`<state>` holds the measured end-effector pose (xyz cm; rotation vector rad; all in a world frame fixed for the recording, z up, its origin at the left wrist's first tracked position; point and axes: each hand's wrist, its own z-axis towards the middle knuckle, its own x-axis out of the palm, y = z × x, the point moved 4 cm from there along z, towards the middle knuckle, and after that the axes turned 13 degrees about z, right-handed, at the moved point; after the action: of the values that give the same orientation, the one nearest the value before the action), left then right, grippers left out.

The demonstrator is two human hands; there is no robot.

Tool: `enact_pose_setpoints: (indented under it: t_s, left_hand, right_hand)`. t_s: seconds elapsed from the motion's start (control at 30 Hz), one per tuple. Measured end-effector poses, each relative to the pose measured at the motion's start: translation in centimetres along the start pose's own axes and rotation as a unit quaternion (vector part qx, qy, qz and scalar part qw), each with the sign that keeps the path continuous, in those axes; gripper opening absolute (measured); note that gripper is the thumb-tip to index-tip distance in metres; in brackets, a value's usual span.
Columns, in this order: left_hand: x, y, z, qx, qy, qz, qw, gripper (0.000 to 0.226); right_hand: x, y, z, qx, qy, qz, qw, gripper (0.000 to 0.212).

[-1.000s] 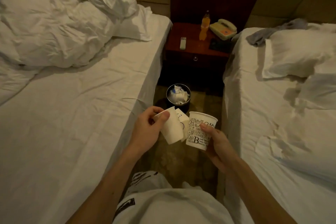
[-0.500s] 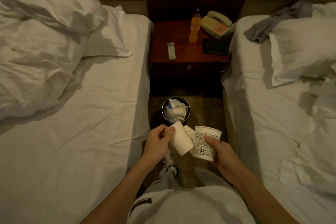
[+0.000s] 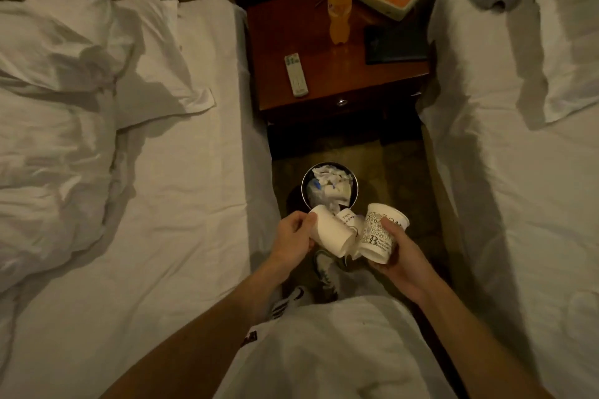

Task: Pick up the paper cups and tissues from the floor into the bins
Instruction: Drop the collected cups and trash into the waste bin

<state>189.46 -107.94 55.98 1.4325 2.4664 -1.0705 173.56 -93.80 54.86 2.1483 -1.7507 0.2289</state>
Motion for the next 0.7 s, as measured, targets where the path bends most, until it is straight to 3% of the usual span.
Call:
enact_pose_setpoints:
  t_s: [0.1, 0.2, 0.3, 0.4, 0.57, 0.7]
  left_hand:
    - [0.2, -0.1, 3.3, -0.03, -0.009, 0.028, 0.999, 0.019]
    - [0.7, 0.5, 7.3, -0.054, -0.043, 0.043, 0.997, 0.019]
    - [1.8, 2.3, 12.5, -0.081, -0.054, 0.073, 0.993, 0.017]
    - [3.5, 5.2, 18.6, -0.092, -0.042, 0.102, 0.99, 0.012]
    - [6.7, 10.6, 27.9, -0.108, -0.024, 0.164, 0.98, 0.026]
    - [9.3, 15.0, 32.7, -0.147, 0.008, 0.161, 0.976, 0.026]
  right_hand:
    - [0.5, 0.6, 2.9, 0.027, -0.025, 0.005, 0.999, 0.052]
    - [0.3, 1.1, 6.1, 0.036, -0.06, -0.046, 0.997, 0.057]
    - [-0.7, 1.4, 10.1, 0.034, -0.094, -0.089, 0.991, 0.05]
    - [-1.4, 1.2, 14.4, 0.041, -0.121, -0.089, 0.988, 0.046]
    - [-2.4, -0.4, 20.8, 0.05, -0.159, -0.066, 0.984, 0.057]
    - [-2.1, -1.5, 25.3, 0.06, -0.15, -0.066, 0.985, 0.044]
